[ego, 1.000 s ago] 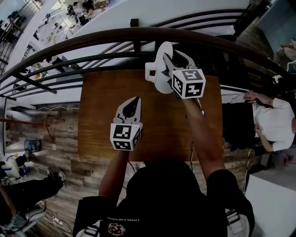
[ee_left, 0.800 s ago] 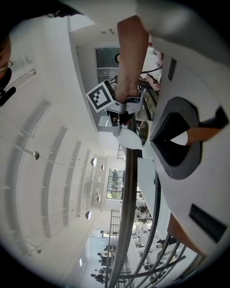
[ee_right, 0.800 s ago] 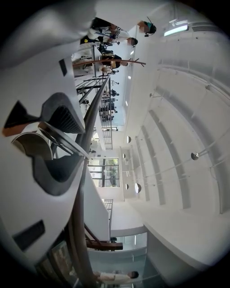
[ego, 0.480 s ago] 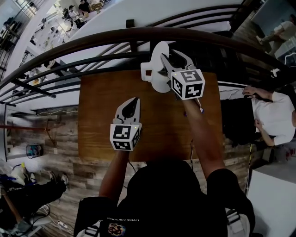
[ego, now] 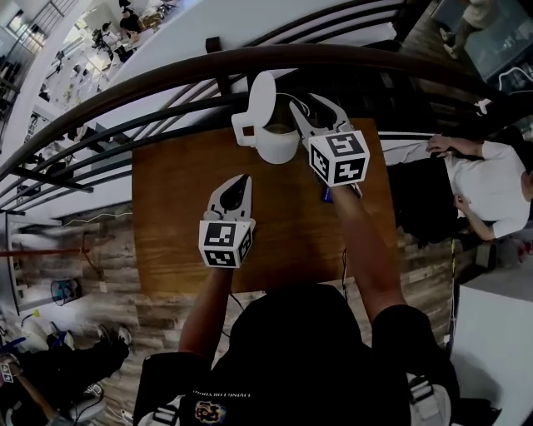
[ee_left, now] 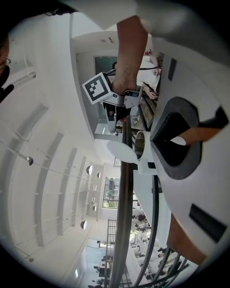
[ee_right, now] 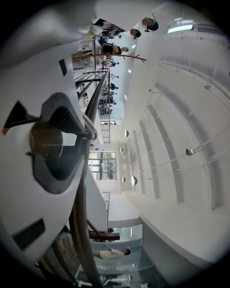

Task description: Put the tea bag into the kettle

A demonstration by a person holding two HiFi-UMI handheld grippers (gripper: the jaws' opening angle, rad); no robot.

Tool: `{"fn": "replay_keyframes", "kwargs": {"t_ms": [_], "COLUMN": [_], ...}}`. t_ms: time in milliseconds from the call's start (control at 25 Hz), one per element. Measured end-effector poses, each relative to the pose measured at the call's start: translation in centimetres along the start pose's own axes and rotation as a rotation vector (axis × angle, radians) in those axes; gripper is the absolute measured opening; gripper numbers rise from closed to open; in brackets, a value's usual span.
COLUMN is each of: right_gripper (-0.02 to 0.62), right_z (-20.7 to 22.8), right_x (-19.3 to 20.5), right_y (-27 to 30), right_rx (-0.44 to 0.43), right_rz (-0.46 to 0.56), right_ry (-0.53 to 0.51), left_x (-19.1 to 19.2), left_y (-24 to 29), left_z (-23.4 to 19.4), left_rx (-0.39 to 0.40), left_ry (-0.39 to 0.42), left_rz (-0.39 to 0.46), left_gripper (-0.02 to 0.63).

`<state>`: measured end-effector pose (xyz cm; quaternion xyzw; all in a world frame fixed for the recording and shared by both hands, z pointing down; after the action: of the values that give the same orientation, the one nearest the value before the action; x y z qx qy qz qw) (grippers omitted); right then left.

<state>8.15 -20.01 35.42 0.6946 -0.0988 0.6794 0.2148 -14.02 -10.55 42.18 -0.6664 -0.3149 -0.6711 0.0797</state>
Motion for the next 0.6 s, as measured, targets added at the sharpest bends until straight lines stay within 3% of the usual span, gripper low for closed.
{"fn": "replay_keyframes", "kwargs": {"t_ms": [600], "right_gripper": [0.146], "right_z": [7.6], "right_x": [8.1], "right_y": [-9.1], "right_rx": [0.21], "right_rz": [-0.102], "right_ry": [0.111], "left_x": [1.4], "left_y": [6.1], "left_z": [6.3], "left_rx": [0.177], "left_ry": [0.084], "left_rz": [-0.079], "left_gripper": [0.005]}}
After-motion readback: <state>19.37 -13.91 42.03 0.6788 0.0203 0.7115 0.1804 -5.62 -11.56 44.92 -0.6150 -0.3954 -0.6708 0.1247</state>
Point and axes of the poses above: the fingertips, and each gripper's own axes: y forward along the fingers, z to its right, x out of its underside, the point moved 8 cm from there along -y, backward along the fingers, and after that the axes turned 7 degrees about -x, right-handed, at the moved point
